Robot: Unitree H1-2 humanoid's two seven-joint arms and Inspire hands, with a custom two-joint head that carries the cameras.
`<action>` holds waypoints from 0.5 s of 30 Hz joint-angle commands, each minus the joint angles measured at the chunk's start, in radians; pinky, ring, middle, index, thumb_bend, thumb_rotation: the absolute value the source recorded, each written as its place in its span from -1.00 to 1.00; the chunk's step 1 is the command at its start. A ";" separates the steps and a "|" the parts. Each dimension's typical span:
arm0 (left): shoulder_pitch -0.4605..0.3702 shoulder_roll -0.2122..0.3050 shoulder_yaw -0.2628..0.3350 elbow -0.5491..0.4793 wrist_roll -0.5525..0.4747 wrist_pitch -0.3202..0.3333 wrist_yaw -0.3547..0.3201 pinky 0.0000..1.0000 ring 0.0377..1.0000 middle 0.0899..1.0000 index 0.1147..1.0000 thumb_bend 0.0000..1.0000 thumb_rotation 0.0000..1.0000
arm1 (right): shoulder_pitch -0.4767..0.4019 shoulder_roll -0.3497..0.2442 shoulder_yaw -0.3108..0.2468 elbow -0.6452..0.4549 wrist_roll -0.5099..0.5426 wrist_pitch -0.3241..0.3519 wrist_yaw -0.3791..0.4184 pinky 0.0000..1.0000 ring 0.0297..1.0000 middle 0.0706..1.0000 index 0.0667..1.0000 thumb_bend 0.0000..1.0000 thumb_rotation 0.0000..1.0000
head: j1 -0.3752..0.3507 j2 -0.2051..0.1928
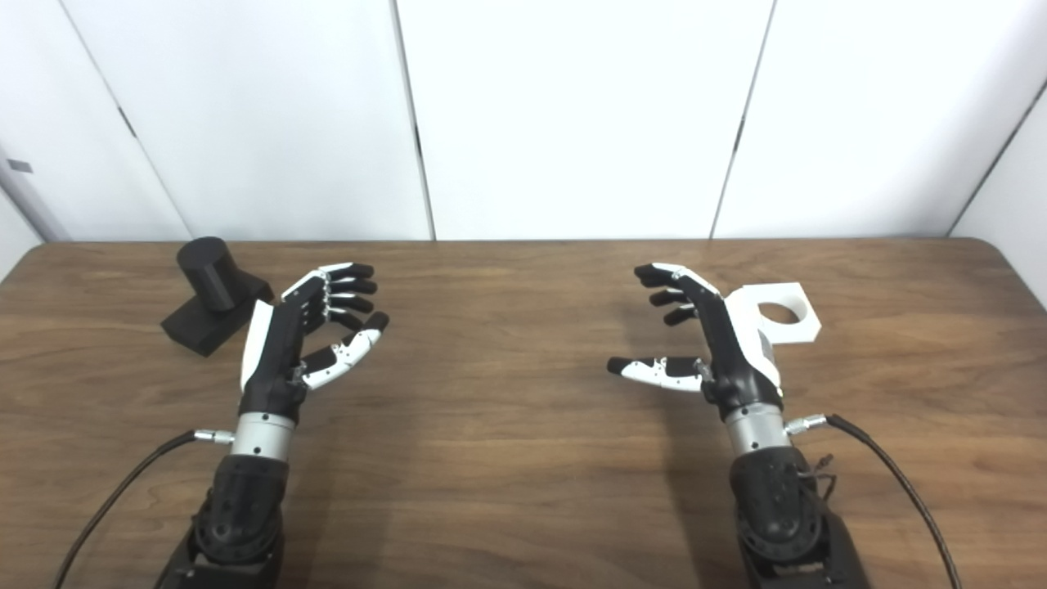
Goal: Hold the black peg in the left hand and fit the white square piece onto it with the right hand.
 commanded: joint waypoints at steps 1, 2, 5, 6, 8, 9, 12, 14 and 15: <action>-0.039 0.000 -0.008 -0.004 -0.003 -0.034 0.000 0.03 0.19 0.26 0.27 -0.04 -0.86 | -0.037 -0.024 -0.012 -0.018 0.013 -0.040 -0.008 0.16 0.37 0.45 0.44 0.31 -0.92 | 0.046 -0.004; -0.040 -0.006 -0.012 -0.003 -0.005 -0.033 0.000 0.03 0.19 0.26 0.27 -0.02 -0.84 | -0.037 -0.032 -0.014 -0.012 0.018 -0.053 -0.009 0.17 0.37 0.45 0.44 0.31 -0.92 | 0.078 -0.007; -0.042 -0.027 -0.024 0.008 0.004 -0.030 0.013 -0.01 0.17 0.25 0.25 0.02 -0.82 | -0.035 -0.051 -0.022 -0.010 0.031 -0.061 -0.005 0.15 0.35 0.45 0.44 0.31 -0.98 | 0.150 -0.025; -0.044 -0.032 -0.027 0.012 0.008 -0.031 0.017 -0.03 0.16 0.24 0.24 0.02 -0.81 | -0.034 -0.054 -0.024 -0.012 0.036 -0.055 -0.003 0.16 0.36 0.46 0.43 0.31 -0.99 | 0.159 -0.027; -0.047 -0.049 -0.036 0.023 0.006 -0.029 0.017 -0.03 0.16 0.24 0.24 0.03 -0.81 | -0.032 -0.066 -0.032 -0.013 0.049 -0.049 0.003 0.16 0.36 0.47 0.43 0.31 -1.00 | 0.221 -0.044; -0.048 -0.056 -0.040 0.026 0.006 -0.028 0.018 -0.02 0.17 0.25 0.24 0.04 -0.81 | -0.032 -0.071 -0.036 -0.011 0.054 -0.050 0.005 0.16 0.37 0.48 0.43 0.31 -1.00 | 0.235 -0.049; -0.052 -0.074 -0.051 0.044 0.026 -0.030 0.032 -0.01 0.18 0.25 0.24 0.08 -0.75 | -0.030 -0.072 -0.050 -0.020 0.084 -0.024 0.021 0.20 0.39 0.50 0.44 0.30 -1.00 | 0.287 -0.080; -0.054 -0.081 -0.057 0.055 0.039 -0.038 0.040 0.00 0.19 0.25 0.24 0.09 -0.74 | -0.027 -0.070 -0.053 -0.036 0.090 -0.002 0.028 0.21 0.40 0.50 0.45 0.30 -1.00 | 0.312 -0.102; -0.055 -0.082 -0.061 0.059 0.045 -0.043 0.042 0.01 0.20 0.25 0.25 0.07 -0.74 | -0.025 -0.067 -0.054 -0.045 0.095 0.007 0.031 0.23 0.41 0.51 0.45 0.29 -1.00 | 0.312 -0.102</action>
